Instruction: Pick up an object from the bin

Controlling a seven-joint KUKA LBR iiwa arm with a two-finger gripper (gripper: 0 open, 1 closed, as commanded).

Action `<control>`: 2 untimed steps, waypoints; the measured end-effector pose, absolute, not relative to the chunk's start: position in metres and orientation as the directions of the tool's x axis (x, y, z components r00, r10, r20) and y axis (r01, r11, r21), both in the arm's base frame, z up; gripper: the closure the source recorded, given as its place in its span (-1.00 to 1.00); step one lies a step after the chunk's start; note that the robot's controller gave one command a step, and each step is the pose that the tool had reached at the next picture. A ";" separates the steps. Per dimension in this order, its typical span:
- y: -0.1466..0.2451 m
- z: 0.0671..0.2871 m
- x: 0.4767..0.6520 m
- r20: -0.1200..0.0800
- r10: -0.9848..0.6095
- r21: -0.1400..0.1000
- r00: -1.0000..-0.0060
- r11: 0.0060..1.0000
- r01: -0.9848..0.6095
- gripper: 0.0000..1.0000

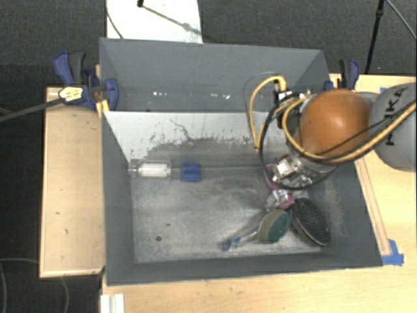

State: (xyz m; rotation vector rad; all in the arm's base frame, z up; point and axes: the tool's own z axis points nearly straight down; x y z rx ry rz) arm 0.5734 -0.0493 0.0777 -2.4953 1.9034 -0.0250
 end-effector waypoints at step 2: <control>-0.049 0.180 0.576 0.001 -0.969 -0.008 0.246 -0.246 -0.969 1.00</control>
Offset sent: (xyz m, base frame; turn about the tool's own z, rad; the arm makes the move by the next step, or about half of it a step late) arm 0.0001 -0.0002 0.0058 -0.0001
